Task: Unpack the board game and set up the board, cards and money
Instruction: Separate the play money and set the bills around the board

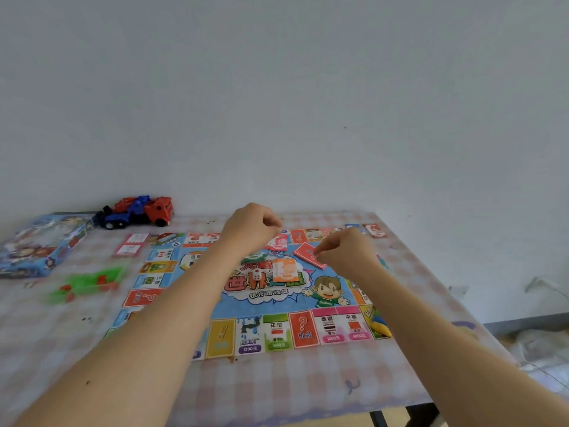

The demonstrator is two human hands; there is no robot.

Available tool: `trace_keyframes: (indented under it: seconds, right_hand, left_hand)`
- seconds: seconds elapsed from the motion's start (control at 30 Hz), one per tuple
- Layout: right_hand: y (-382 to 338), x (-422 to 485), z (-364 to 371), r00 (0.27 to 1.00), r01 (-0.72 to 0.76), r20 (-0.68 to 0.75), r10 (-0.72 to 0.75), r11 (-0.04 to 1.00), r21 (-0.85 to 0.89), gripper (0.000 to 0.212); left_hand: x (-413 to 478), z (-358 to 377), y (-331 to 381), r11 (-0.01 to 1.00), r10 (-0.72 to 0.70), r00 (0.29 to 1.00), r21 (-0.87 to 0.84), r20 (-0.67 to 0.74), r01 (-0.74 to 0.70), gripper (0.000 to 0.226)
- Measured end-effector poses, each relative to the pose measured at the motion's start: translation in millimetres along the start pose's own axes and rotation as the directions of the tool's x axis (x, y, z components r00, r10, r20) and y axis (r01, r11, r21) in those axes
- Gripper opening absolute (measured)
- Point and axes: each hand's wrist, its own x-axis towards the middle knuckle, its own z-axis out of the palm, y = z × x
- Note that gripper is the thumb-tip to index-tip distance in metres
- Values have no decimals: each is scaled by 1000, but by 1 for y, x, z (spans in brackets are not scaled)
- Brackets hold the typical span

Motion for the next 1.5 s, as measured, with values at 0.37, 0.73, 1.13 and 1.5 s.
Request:
trace_keyframes:
  seconds: [0.37, 0.73, 1.13, 1.5]
  right_hand:
    - [-22, 26, 31, 977, 50, 212, -24, 992, -119, 19]
    - [-35, 41, 32, 926, 162, 368, -82, 968, -193, 39]
    - [-30, 54, 43, 959, 150, 271, -85, 961, -231, 32]
    - [-21, 57, 42, 971, 107, 232, -60, 975, -194, 24]
  left_hand:
    - [9, -5, -51, 988, -156, 984, -6, 86, 157, 25]
    - [15, 3, -63, 980, -197, 976, 23, 90, 196, 39]
    - [22, 8, -73, 960, -270, 957, 102, 111, 259, 29]
    - [32, 10, -68, 926, -341, 907, 258, 248, 277, 55]
